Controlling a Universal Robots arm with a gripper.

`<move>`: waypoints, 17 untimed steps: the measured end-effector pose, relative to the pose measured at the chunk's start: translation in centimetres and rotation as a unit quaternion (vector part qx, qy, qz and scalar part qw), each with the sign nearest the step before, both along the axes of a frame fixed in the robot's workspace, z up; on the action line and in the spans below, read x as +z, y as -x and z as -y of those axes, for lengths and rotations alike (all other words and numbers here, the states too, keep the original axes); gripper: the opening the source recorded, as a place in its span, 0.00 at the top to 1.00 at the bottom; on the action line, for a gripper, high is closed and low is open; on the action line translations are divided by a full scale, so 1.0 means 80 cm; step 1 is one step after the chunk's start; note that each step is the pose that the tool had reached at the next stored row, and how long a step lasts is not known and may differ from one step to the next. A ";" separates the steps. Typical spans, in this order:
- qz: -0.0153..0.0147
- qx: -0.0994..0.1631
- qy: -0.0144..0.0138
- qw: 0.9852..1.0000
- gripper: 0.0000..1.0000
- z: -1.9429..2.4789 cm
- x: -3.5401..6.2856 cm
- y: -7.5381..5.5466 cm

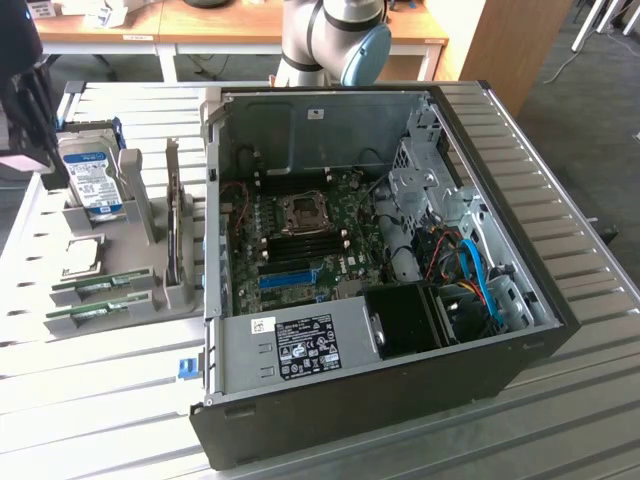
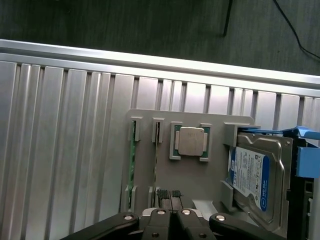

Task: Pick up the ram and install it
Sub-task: 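Pick up the ram and move it above insertion slot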

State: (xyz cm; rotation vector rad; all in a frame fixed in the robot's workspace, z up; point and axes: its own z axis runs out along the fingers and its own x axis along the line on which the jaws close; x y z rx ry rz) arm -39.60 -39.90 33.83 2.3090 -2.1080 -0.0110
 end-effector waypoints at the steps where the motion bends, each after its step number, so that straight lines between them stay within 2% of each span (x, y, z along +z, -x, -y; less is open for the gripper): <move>1: 0.000 0.000 0.000 1.000 0.89 0.0000 -0.002 0.000; 17: 0.000 0.000 0.000 1.000 0.89 0.0001 -0.031 0.000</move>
